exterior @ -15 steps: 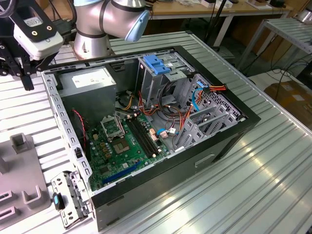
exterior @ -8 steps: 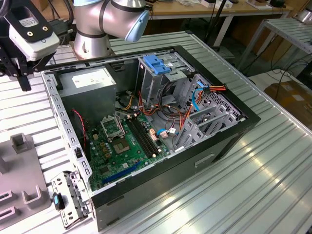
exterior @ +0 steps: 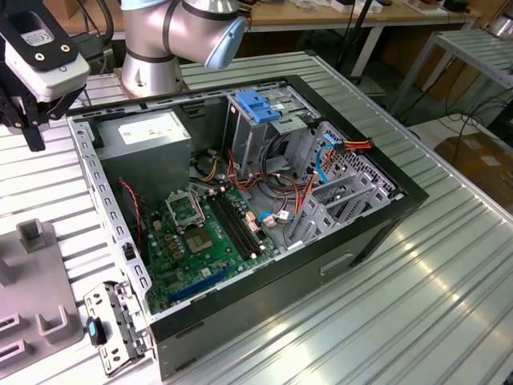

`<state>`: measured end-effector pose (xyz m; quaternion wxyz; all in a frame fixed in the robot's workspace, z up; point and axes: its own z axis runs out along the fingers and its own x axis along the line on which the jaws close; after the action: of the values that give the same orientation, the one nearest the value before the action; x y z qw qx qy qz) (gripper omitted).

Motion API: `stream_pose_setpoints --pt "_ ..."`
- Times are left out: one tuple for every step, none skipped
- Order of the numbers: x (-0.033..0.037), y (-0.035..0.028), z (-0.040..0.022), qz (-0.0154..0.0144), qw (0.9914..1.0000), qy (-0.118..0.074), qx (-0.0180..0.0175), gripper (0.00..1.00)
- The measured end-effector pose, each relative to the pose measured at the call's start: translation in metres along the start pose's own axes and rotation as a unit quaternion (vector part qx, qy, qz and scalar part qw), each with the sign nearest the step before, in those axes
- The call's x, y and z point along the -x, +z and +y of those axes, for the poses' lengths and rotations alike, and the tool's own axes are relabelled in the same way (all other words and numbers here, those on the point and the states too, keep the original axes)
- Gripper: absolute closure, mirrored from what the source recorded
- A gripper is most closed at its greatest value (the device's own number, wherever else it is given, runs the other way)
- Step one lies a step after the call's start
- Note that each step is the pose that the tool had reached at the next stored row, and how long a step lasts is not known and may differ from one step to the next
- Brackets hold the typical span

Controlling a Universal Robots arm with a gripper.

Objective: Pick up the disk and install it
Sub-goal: 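Reach for the disk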

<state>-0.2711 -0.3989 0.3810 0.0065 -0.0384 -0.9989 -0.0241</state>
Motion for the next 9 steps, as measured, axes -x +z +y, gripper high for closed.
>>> stream_pose_setpoints --pt "-0.0006 0.0 0.0 0.0 1.0 0.0 0.0 0.89" --pt "-0.0011 0.0001 -0.0001 0.0001 1.0 0.0 0.0 0.89" --pt "-0.0018 0.0001 -0.0001 0.0001 1.0 0.0 0.0 0.89" --pt "-0.0023 0.0002 -0.0002 0.0001 1.0 0.0 0.0 0.89" --pt "-0.0029 0.0002 -0.0002 0.0001 1.0 0.0 0.0 0.89" --pt "-0.0034 0.0003 -0.0003 0.0002 1.0 0.0 0.0 0.89" --pt "-0.004 0.0003 -0.0003 0.0002 1.0 0.0 0.0 0.89" --pt "-0.0044 0.0004 -0.0004 0.0002 1.0 0.0 0.0 0.89" --pt "-0.005 0.0004 -0.0004 0.0003 1.0 0.0 0.0 0.89"
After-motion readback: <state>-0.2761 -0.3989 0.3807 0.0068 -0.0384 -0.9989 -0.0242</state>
